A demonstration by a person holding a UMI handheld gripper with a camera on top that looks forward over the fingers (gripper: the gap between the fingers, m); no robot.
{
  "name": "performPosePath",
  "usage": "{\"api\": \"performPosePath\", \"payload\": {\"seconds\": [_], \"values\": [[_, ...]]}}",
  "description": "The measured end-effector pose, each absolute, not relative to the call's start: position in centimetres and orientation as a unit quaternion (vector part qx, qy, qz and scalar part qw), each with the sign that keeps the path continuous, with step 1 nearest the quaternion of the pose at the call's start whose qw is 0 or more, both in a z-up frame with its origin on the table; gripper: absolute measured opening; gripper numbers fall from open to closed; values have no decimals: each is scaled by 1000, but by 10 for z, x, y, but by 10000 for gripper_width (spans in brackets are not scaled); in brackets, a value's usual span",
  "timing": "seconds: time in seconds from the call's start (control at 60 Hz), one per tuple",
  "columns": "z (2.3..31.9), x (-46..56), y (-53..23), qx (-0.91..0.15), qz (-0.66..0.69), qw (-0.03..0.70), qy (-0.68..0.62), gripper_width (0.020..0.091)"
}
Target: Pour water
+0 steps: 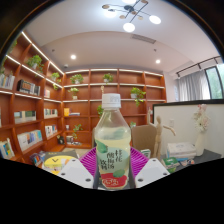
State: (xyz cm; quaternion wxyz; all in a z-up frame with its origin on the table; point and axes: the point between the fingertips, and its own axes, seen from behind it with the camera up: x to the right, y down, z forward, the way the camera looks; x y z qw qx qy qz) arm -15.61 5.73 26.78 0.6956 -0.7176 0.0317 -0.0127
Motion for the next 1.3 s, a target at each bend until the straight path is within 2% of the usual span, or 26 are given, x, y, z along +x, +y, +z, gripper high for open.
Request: {"api": "performPosePath", "payload": {"seconds": [0.067,0.183,0.25,0.517,0.717,0.833,0.883,0.967,1.017,1.3], "values": [[256,-130,61,-723,-39,689,39,413],[210,-84,71,-739,-79,666,62,414],[173,-56,77,-749,-91,652,75,415],[87,-45,88,-788,-88,605,76,428],[91,-43,82,-771,-69,625,102,418],[91,-42,80,-768,-58,629,106,484],[88,-43,78,-774,-52,621,109,532],[83,-47,69,-786,-47,606,109,729],[85,-54,61,-790,-40,603,102,800],[79,-99,-29,-824,-37,565,30,827]]}}
